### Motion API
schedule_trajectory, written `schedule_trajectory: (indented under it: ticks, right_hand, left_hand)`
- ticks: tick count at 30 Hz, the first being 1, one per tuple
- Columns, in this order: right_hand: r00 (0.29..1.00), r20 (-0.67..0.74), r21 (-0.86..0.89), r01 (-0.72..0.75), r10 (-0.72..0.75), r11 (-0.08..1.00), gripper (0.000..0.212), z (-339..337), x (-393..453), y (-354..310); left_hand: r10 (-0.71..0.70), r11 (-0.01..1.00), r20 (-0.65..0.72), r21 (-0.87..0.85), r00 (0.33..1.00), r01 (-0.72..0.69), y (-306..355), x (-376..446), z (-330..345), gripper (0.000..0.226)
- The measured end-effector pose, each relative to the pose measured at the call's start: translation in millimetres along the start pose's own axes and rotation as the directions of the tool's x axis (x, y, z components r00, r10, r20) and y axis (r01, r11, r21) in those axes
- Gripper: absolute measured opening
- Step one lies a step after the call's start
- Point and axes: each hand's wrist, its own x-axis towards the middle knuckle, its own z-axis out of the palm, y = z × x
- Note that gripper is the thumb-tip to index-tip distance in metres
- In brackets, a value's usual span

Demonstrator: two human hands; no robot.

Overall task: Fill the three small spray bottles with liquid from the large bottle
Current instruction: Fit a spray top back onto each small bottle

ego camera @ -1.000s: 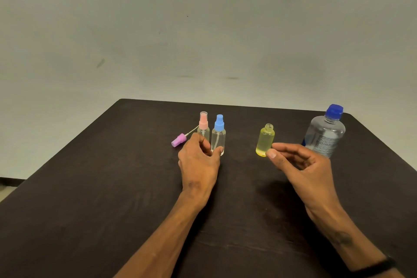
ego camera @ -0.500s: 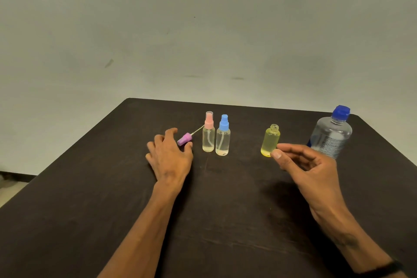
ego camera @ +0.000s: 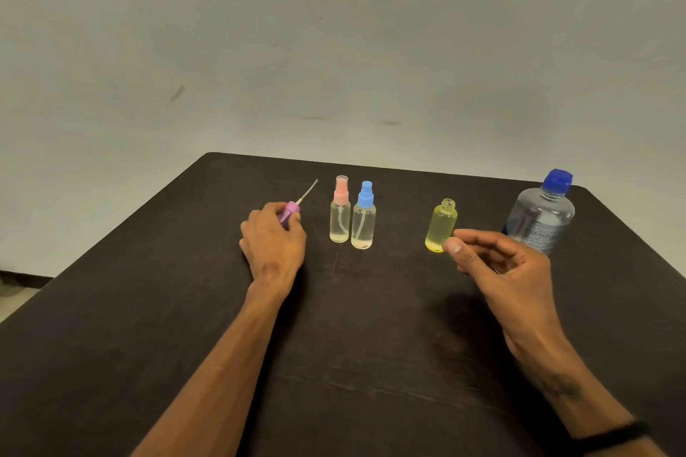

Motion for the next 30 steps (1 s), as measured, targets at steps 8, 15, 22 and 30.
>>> schedule_trajectory:
  ticks: [8,15,22,30]
  right_hand:
    - [1.000,-0.003,0.009,0.001,-0.001,1.000,0.028,-3,0,-1]
    - [1.000,0.025,0.027,-0.002,0.001,1.000,0.029,1,0,-2]
    - [0.994,0.102,0.110,-0.058,0.047,0.992,0.034,5,-4,-11]
    - [0.934,0.252,0.345,-0.332,0.254,0.878,0.044,6,-3,-13]
  left_hand:
    - [-0.123,0.907,-0.121,-0.416,0.985,0.062,19,-6,-14,0.025]
    - [0.046,0.864,-0.169,-0.488,0.984,-0.124,47,-20,-20,0.026]
    - [0.304,0.803,-0.148,-0.492,0.941,-0.337,79,-61,-16,0.025]
    - [0.530,0.759,0.135,-0.517,0.837,-0.397,83,-94,4,0.025]
